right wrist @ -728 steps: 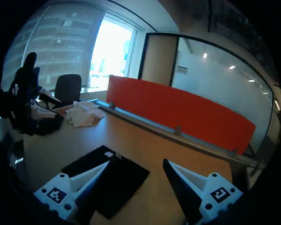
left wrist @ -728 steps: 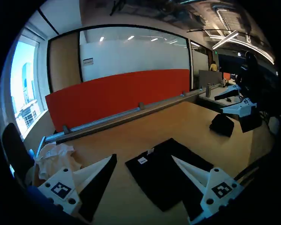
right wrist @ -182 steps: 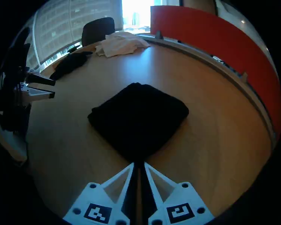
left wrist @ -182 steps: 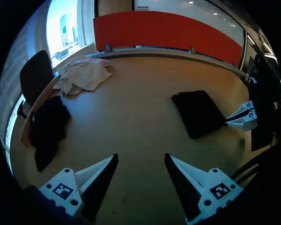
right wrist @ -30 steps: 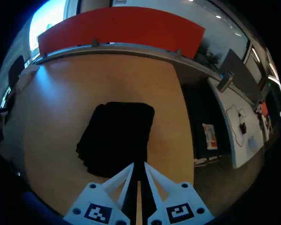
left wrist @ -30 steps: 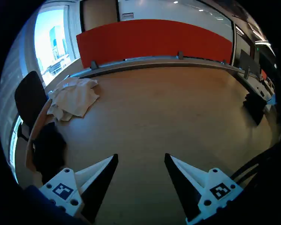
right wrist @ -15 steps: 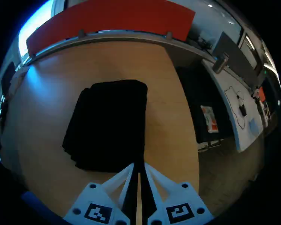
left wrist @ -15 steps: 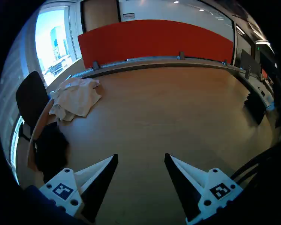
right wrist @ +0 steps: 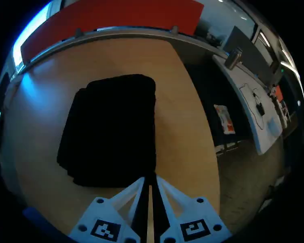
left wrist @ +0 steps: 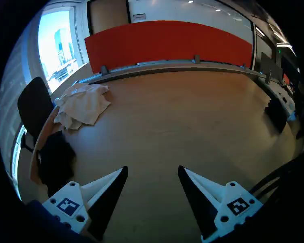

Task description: Fold towel

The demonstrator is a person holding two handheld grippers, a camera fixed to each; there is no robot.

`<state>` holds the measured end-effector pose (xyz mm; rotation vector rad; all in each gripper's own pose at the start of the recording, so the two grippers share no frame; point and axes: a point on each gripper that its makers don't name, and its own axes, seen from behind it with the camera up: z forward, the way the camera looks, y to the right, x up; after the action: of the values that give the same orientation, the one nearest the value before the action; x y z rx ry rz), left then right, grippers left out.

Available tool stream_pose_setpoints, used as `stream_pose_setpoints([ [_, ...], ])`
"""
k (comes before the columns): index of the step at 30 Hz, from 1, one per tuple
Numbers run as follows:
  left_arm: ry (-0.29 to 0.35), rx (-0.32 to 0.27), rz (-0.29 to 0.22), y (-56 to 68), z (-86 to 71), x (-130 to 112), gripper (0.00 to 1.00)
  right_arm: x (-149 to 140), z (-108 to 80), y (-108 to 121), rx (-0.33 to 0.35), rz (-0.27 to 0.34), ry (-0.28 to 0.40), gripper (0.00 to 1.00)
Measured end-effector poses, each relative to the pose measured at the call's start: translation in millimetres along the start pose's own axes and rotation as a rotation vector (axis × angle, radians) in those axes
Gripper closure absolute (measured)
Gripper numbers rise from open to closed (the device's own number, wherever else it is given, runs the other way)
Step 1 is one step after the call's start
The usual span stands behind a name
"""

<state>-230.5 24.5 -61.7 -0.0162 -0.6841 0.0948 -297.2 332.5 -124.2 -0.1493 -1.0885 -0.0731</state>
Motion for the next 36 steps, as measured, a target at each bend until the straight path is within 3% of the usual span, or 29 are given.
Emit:
stream_pose_setpoints([
  [12,-0.001,0.0,0.003,0.3,-1.5,-2,0.08,0,2.6,-1,-0.013,0.012,0.012,0.93],
  [36,0.016,0.0,-0.006,-2.1,-2.8,4,0.08,6,-32.2,9,-0.072,0.021,0.113,0.74],
])
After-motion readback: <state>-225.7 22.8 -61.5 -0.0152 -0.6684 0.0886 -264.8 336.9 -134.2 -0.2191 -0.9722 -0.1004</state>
